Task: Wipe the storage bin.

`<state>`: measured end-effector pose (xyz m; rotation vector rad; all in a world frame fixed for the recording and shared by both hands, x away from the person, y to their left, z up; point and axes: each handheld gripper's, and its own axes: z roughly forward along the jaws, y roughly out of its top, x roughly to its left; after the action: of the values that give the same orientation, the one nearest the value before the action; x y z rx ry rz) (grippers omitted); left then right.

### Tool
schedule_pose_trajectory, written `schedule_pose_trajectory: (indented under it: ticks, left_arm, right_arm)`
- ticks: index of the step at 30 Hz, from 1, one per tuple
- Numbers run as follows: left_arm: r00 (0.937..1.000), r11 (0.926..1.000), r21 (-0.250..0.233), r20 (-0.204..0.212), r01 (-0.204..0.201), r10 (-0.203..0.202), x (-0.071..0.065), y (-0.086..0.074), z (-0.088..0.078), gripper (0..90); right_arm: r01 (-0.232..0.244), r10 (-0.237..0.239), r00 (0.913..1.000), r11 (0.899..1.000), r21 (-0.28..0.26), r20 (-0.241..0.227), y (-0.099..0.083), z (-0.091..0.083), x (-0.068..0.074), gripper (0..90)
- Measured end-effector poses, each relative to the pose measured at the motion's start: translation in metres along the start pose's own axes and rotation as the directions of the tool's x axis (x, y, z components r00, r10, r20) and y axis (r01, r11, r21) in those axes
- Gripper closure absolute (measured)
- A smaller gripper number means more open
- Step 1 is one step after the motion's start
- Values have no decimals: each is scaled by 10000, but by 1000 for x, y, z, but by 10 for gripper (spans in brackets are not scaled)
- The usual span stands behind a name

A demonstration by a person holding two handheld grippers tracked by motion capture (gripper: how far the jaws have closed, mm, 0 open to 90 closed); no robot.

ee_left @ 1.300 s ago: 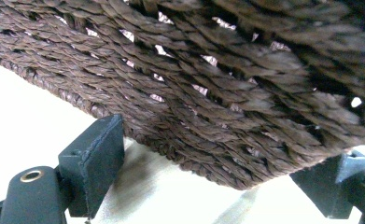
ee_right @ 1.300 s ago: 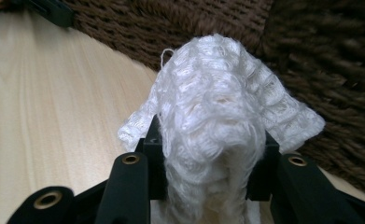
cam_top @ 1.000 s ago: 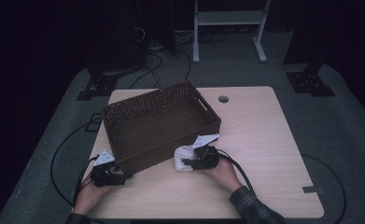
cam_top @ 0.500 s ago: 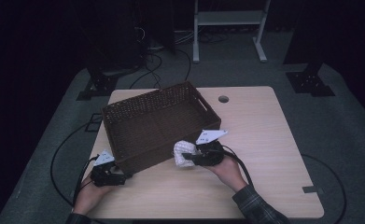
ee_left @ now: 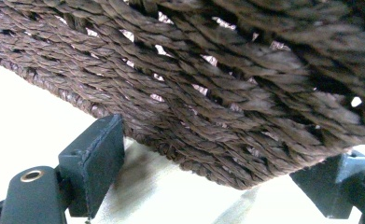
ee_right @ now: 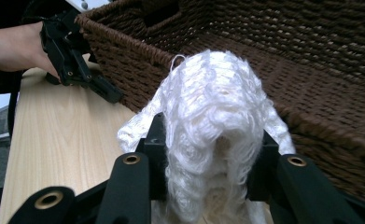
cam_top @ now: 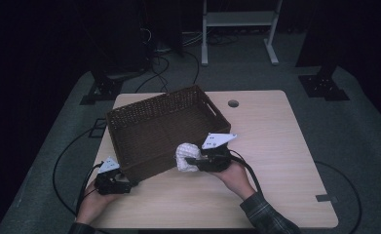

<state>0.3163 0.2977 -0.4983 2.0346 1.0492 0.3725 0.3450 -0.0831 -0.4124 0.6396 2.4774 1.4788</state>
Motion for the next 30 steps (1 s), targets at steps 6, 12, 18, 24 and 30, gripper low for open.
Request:
schedule_pose_trajectory:
  ticks: [6,12,18,24,30]
  left_arm:
    - [10000,10000,0,16,-19,19,0,0,0,155]
    - [10000,10000,23,15,-50,50,0,0,0,155]
    - [10000,10000,30,6,-64,64,0,0,0,154]
    - [10000,10000,28,5,-62,62,0,0,0,155]
    - [10000,10000,31,5,-62,62,0,0,0,154]
  right_arm:
    - [32,-31,10000,9998,209,-86,-4,8,0,613]
    - [-13,23,9999,9984,572,-172,-12,19,-1,616]
    - [-59,81,9997,9950,995,-216,-22,32,-2,616]
    - [-133,166,9995,9921,1249,-260,-31,42,-5,617]
    - [-176,225,9994,9857,1678,-274,-37,51,-5,617]
